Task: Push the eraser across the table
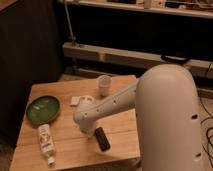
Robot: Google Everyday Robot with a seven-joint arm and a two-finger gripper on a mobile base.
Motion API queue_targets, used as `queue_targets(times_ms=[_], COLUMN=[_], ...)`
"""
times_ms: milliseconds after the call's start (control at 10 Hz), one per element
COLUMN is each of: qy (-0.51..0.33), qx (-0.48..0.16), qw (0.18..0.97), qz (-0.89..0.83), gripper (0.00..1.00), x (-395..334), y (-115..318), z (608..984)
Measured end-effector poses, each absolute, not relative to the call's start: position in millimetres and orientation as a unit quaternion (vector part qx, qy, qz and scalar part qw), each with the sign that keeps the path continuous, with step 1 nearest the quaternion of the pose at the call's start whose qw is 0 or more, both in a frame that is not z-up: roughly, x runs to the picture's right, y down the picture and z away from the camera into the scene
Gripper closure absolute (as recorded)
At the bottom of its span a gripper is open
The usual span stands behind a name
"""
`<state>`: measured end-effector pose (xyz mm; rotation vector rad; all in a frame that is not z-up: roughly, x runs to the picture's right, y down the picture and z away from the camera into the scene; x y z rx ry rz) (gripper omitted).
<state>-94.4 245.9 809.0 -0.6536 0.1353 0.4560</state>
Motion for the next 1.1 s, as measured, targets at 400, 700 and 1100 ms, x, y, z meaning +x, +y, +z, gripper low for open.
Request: queue_targets(times_ms=[400,700,1100], qy=[0.062,0.089,0.11], qx=[-0.321,-0.322,-0.301], qw=[0.914,0.899,0.9], qz=[0.241,0.284,0.295], gripper=[0.95,1.0,0.93], x=[-80,-43,-13], y=[246,252,256], z=[806,802,799])
